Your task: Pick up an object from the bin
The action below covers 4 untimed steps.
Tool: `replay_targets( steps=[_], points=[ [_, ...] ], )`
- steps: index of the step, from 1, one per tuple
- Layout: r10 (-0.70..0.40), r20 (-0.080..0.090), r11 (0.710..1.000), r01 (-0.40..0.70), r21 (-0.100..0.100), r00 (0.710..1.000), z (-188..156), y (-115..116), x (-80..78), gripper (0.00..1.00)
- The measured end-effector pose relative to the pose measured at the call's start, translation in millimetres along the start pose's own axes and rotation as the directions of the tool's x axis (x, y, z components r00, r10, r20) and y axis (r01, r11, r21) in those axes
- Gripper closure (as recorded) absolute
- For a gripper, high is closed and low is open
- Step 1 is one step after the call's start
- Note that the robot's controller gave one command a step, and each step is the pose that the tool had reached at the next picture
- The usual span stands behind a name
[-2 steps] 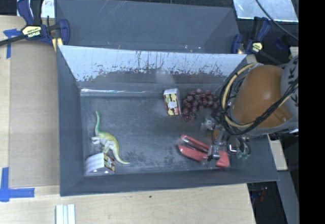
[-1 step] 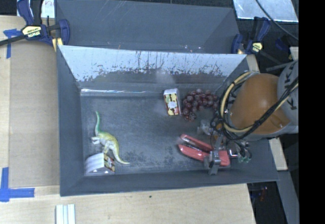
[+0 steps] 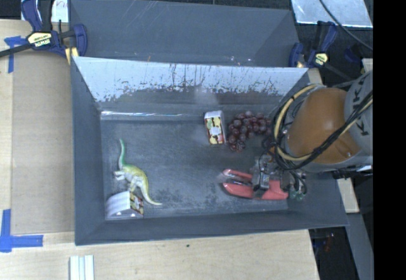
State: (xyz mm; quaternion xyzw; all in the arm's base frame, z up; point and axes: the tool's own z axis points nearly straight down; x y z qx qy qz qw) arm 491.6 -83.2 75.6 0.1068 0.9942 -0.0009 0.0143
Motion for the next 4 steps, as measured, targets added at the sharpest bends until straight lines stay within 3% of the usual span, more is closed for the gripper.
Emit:
replay_targets(
  steps=[1, 2, 4],
  points=[
    [0.0, 0.0, 1.0, 0.0, 0.0, 1.0, 0, 0, 0.0, 1.0],
    [-0.002, -0.018, 1.0, 0.002, 0.001, 1.0, -25, -1, 4.8, 1.0],
    [-0.001, -0.009, 1.0, 0.001, 0.001, 1.0, -88, -1, 0.4, 1.0]
  ],
)
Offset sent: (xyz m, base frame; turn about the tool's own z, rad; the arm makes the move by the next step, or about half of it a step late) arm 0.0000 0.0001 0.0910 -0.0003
